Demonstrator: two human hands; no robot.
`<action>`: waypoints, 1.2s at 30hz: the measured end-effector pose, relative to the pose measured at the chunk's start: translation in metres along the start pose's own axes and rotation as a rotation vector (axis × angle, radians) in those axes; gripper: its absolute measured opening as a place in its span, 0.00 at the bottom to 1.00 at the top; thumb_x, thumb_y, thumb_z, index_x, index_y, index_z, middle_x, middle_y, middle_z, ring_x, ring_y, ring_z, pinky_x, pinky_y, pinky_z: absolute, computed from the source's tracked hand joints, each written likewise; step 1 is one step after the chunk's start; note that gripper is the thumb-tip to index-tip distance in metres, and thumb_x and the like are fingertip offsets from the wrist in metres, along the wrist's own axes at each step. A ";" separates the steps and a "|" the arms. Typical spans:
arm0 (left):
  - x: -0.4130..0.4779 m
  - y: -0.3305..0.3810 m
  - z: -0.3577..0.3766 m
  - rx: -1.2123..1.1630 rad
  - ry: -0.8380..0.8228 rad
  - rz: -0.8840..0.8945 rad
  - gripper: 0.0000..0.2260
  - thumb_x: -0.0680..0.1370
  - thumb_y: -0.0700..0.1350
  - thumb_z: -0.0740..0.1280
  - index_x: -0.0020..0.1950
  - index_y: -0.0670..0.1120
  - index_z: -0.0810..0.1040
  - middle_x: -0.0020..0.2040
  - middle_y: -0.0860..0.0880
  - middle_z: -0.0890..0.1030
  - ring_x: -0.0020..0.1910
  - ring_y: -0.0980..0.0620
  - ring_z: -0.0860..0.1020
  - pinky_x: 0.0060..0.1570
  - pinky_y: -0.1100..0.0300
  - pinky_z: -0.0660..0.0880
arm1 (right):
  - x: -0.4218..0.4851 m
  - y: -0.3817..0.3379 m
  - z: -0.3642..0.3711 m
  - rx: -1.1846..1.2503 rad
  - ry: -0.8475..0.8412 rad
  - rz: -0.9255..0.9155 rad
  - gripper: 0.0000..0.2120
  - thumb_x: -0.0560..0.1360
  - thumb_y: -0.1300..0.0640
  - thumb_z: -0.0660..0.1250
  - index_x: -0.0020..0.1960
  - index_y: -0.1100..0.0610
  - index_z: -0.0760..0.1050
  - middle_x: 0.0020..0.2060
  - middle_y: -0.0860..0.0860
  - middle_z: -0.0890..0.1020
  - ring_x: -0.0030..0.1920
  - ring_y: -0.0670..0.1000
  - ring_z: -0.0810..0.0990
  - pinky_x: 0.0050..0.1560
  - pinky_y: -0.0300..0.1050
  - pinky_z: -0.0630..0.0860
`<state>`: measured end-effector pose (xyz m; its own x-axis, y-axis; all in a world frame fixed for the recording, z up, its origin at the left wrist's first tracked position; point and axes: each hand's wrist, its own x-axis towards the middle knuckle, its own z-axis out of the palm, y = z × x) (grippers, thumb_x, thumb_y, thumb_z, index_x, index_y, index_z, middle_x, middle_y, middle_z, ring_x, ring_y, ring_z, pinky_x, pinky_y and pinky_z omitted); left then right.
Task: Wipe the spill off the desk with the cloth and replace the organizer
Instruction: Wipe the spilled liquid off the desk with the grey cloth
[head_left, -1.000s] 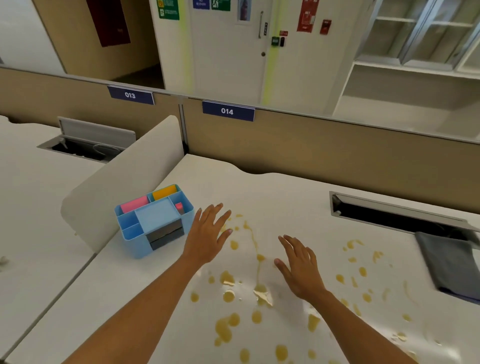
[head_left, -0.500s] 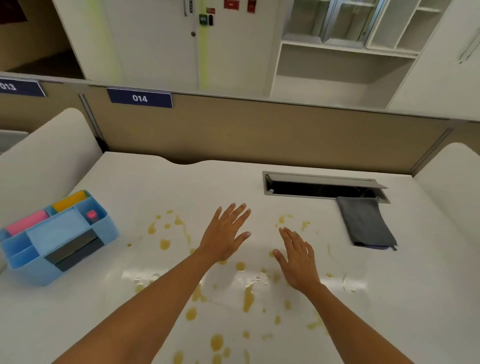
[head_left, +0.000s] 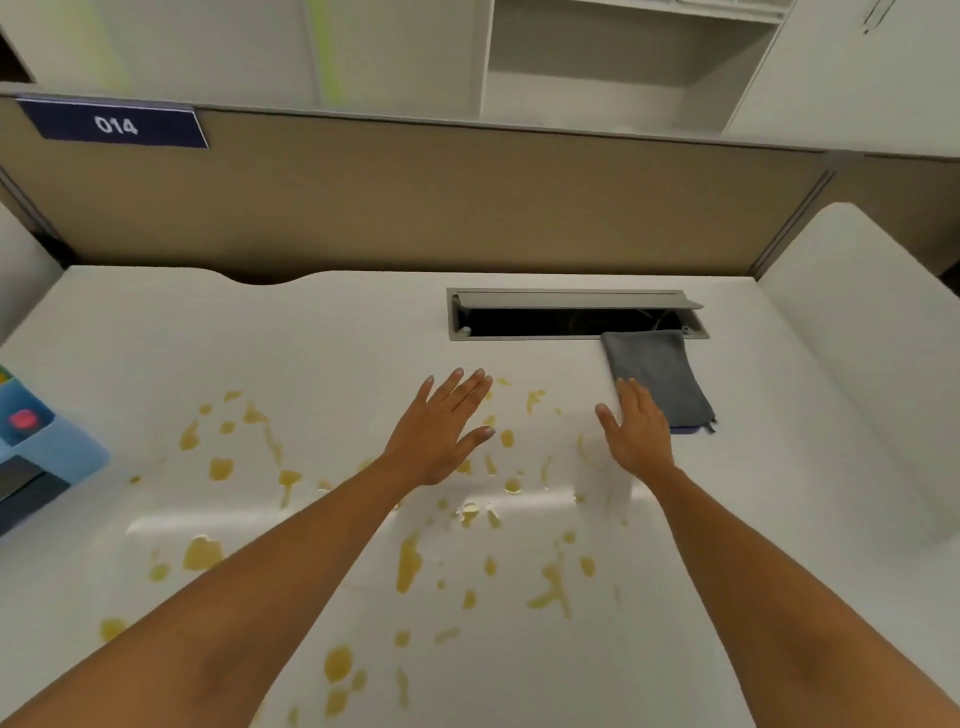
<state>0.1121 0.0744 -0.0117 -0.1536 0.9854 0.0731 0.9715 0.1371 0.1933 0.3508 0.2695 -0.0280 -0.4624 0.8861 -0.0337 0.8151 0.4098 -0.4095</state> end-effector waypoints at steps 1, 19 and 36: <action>0.003 0.003 0.002 -0.009 0.002 0.007 0.31 0.79 0.64 0.41 0.79 0.51 0.43 0.80 0.53 0.47 0.79 0.52 0.45 0.77 0.49 0.44 | 0.008 0.009 -0.004 0.014 -0.015 0.042 0.27 0.82 0.47 0.57 0.77 0.58 0.59 0.77 0.56 0.61 0.76 0.58 0.59 0.74 0.56 0.56; -0.010 0.020 0.034 -0.101 -0.042 -0.045 0.30 0.80 0.62 0.45 0.79 0.51 0.45 0.80 0.54 0.48 0.79 0.53 0.44 0.76 0.50 0.43 | 0.020 0.041 0.011 -0.122 0.099 0.068 0.13 0.81 0.60 0.57 0.57 0.66 0.76 0.52 0.62 0.81 0.51 0.65 0.78 0.49 0.55 0.73; -0.065 0.048 0.039 -0.268 0.028 -0.083 0.27 0.82 0.61 0.48 0.79 0.53 0.49 0.79 0.58 0.51 0.77 0.59 0.40 0.75 0.52 0.35 | -0.219 0.009 0.013 -0.094 0.006 0.321 0.12 0.78 0.55 0.64 0.42 0.58 0.82 0.30 0.54 0.82 0.26 0.52 0.72 0.27 0.42 0.66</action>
<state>0.1755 0.0208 -0.0451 -0.2395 0.9682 0.0729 0.8736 0.1821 0.4514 0.4544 0.0763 -0.0362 -0.1753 0.9742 -0.1420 0.9475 0.1278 -0.2930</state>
